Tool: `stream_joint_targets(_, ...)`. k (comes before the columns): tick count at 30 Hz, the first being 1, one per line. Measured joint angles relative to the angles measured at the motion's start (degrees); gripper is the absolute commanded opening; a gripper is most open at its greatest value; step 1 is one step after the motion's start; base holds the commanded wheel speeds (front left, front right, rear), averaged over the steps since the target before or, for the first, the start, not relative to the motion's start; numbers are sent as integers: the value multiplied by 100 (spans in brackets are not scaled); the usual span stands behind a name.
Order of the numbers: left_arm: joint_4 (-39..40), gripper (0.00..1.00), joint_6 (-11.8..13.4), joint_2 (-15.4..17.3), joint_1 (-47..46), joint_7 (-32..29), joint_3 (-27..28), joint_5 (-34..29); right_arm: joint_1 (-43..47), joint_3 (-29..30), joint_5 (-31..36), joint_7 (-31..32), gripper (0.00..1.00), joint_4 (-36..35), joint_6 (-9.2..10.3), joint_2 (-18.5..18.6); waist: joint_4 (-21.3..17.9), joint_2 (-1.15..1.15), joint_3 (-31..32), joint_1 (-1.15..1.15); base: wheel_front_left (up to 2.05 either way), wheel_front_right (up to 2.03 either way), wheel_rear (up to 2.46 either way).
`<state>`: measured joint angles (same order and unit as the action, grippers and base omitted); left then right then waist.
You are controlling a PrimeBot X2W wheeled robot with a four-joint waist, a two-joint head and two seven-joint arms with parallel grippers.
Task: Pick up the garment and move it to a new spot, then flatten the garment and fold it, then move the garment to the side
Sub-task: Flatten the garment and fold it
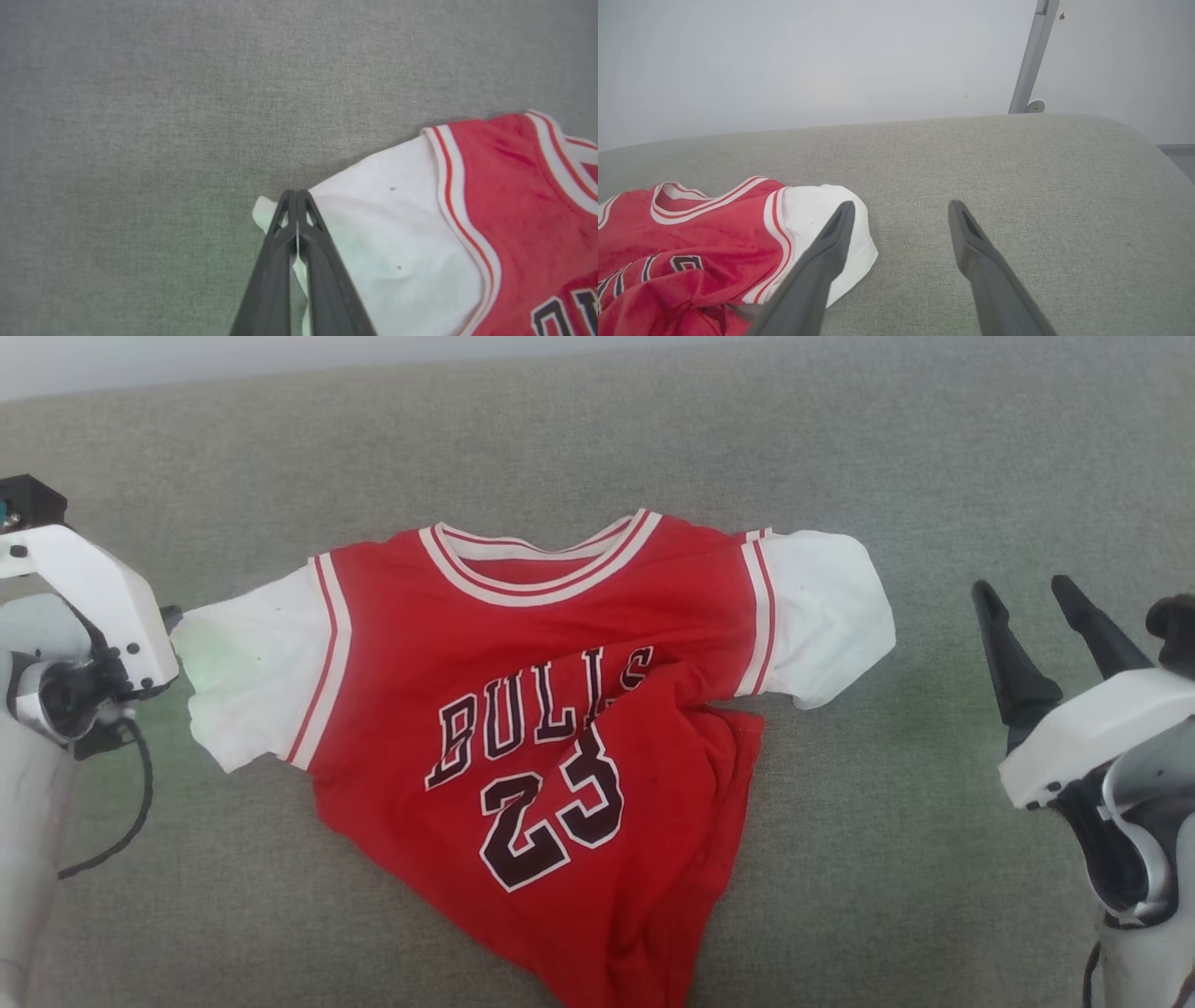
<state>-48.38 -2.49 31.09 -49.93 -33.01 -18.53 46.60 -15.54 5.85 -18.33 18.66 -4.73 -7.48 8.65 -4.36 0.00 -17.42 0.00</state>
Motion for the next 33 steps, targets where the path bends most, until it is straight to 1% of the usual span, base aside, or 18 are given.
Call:
stream_joint_targets(1,-84,0,-34,-44,-36,69,22,23,-26,-23,0,-15,100,-5,0,-5,-12,0,-19,0,0,0,0)
stream_joint_targets(2,-160,31,-52,-79,-81,130,19,24,-42,-32,2,-51,100,-4,0,-12,-22,0,-36,0,0,0,0)
stream_joint_targets(3,-224,72,-87,-94,-121,168,-11,8,-61,-40,12,-56,100,-2,0,-12,-31,0,-48,0,0,0,0)
stream_joint_targets(4,-298,98,-110,-102,-162,190,-27,1,-88,-51,21,-94,100,-5,0,-12,-39,0,-55,0,0,0,0)
stream_joint_targets(5,-369,100,-136,-104,-207,193,-41,-1,-122,-52,27,-131,100,-18,0,-20,-42,0,-58,0,0,0,0)
stream_joint_targets(10,-593,100,-232,-104,-488,123,-175,-75,-148,-112,88,-250,100,-55,0,-64,-20,0,-8,0,0,0,0)
stream_joint_targets(15,-782,100,-256,-114,-691,-283,-285,-79,-151,-190,156,-333,100,-143,0,-78,15,0,59,0,0,0,0)
stream_joint_targets(21,-883,100,-223,-142,-806,-633,-448,-130,-230,-287,279,-683,100,-457,0,-34,-10,0,-6,0,0,0,0)
stream_joint_targets(24,-935,100,-180,-126,-810,-673,-512,-180,-266,-335,324,-809,100,-603,0,-40,-52,0,-87,0,0,0,0)
stream_joint_targets(29,-1093,100,-147,-93,-810,-620,-522,-187,-301,-358,339,-842,100,-794,0,-58,-131,0,-272,0,0,0,0)
stream_joint_targets(33,-1244,100,-119,-113,-912,-692,-449,-97,-321,-330,385,-782,100,-904,0,-64,-174,0,-432,0,0,0,0)
